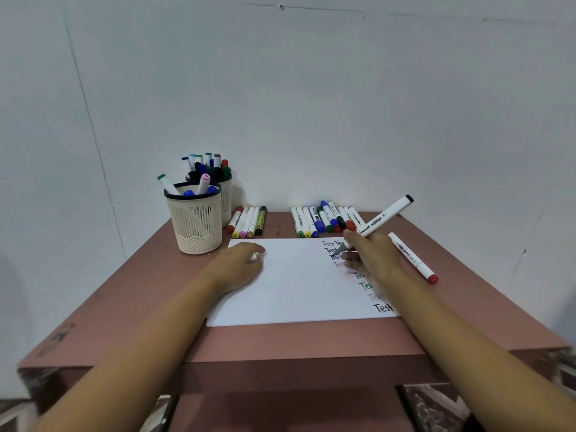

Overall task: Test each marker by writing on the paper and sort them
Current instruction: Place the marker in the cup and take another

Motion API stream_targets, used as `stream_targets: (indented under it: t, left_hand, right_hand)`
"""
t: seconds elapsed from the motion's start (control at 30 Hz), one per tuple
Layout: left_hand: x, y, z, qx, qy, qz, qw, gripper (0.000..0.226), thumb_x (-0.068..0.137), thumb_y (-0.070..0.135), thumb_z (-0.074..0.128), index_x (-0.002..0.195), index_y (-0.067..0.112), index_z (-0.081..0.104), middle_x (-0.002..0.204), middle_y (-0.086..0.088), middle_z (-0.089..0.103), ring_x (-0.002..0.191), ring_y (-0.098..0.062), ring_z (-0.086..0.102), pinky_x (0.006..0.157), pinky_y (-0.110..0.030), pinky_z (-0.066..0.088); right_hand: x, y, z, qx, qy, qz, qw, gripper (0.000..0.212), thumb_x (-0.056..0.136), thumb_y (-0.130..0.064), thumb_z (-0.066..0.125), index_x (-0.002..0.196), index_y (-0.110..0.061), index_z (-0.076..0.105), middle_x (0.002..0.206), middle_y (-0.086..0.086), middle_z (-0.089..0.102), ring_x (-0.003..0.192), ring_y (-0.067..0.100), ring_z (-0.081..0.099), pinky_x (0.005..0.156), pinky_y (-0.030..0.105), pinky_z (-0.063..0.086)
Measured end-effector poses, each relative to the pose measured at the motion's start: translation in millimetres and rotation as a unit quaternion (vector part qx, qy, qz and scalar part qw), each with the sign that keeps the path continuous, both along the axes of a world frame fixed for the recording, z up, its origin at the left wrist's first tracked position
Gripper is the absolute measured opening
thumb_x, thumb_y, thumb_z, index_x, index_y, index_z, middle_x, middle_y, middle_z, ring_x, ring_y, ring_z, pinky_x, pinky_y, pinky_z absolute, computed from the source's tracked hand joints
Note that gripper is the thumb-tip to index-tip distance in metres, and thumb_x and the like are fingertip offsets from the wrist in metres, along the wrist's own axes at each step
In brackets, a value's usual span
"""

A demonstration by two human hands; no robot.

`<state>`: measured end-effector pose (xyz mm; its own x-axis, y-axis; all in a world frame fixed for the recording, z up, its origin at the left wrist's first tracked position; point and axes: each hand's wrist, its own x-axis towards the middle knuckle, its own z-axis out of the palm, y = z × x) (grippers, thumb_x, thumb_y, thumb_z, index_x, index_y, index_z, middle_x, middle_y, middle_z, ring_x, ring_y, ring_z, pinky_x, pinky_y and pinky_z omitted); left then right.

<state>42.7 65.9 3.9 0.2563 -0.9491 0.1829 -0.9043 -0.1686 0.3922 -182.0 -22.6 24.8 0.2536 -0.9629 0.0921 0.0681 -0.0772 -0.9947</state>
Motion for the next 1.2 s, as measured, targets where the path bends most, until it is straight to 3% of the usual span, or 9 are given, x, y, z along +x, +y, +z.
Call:
stream_targets:
  t: [0.2,0.4,0.57,0.83,0.93,1.2]
  left_hand:
    - [-0.7,-0.5,-0.2,0.011,0.013,0.015,1.000,0.035,0.096,0.025,0.042,0.130,0.025,0.051,0.135,0.001,0.052,0.123,-0.019,0.047,0.097,-0.028,0.035]
    - [1.1,-1.6,-1.9,0.007,0.012,0.012,1.000,0.035,0.096,0.025,0.043,0.130,0.024,0.052,0.135,0.001,0.052,0.122,-0.018,0.048,0.098,-0.028,0.035]
    - [3.5,-3.8,-3.6,0.005,0.008,0.006,1.000,0.034,0.096,0.025,0.044,0.129,0.024,0.052,0.135,0.002,0.052,0.122,-0.018,0.048,0.098,-0.028,0.035]
    - [3.4,-3.2,-3.4,0.001,-0.002,0.004,1.000,0.034,0.096,0.025,0.044,0.129,0.023,0.052,0.135,0.001,0.051,0.121,-0.019,0.048,0.097,-0.027,0.035]
    - [2.8,-3.7,-3.0,-0.002,0.000,0.003,1.000,0.034,0.097,0.024,0.044,0.129,0.023,0.052,0.134,0.000,0.052,0.120,-0.019,0.048,0.095,-0.026,0.035]
    - [5.3,-5.4,-4.9,0.007,-0.001,0.004,1.000,0.034,0.096,0.026,0.044,0.129,0.024,0.052,0.135,0.001,0.051,0.121,-0.019,0.048,0.097,-0.027,0.035]
  right_hand:
    - [-16.8,9.3,-12.0,-0.059,0.085,-0.025,0.994,0.011,0.087,-0.006,0.058,0.079,-0.011,0.052,0.068,0.009,0.062,0.058,0.017,0.054,0.054,0.030,0.044]
    - [-17.4,16.5,-13.6,-0.080,0.133,-0.040,0.987,0.015,0.083,-0.010,0.061,0.076,-0.012,0.048,0.061,0.011,0.061,0.046,0.019,0.045,0.039,0.020,0.033]
    - [-16.0,19.8,-12.5,-0.092,0.142,-0.031,0.985,0.016,0.081,-0.008,0.062,0.073,-0.011,0.048,0.068,0.018,0.064,0.049,0.023,0.048,0.037,0.020,0.032]
    - [-15.5,21.9,-13.2,-0.103,0.162,-0.036,0.981,0.016,0.082,-0.010,0.063,0.073,-0.010,0.050,0.067,0.016,0.062,0.036,0.009,0.045,0.032,0.015,0.030]
    - [-15.7,20.2,-14.4,-0.101,0.168,-0.058,0.979,0.015,0.082,-0.013,0.063,0.076,-0.013,0.050,0.074,0.018,0.065,0.043,0.013,0.047,0.035,0.019,0.031]
    - [-16.7,22.3,-13.6,-0.101,0.145,-0.038,0.983,0.017,0.081,-0.010,0.062,0.070,-0.012,0.049,0.066,0.017,0.063,0.038,0.013,0.045,0.035,0.018,0.030]
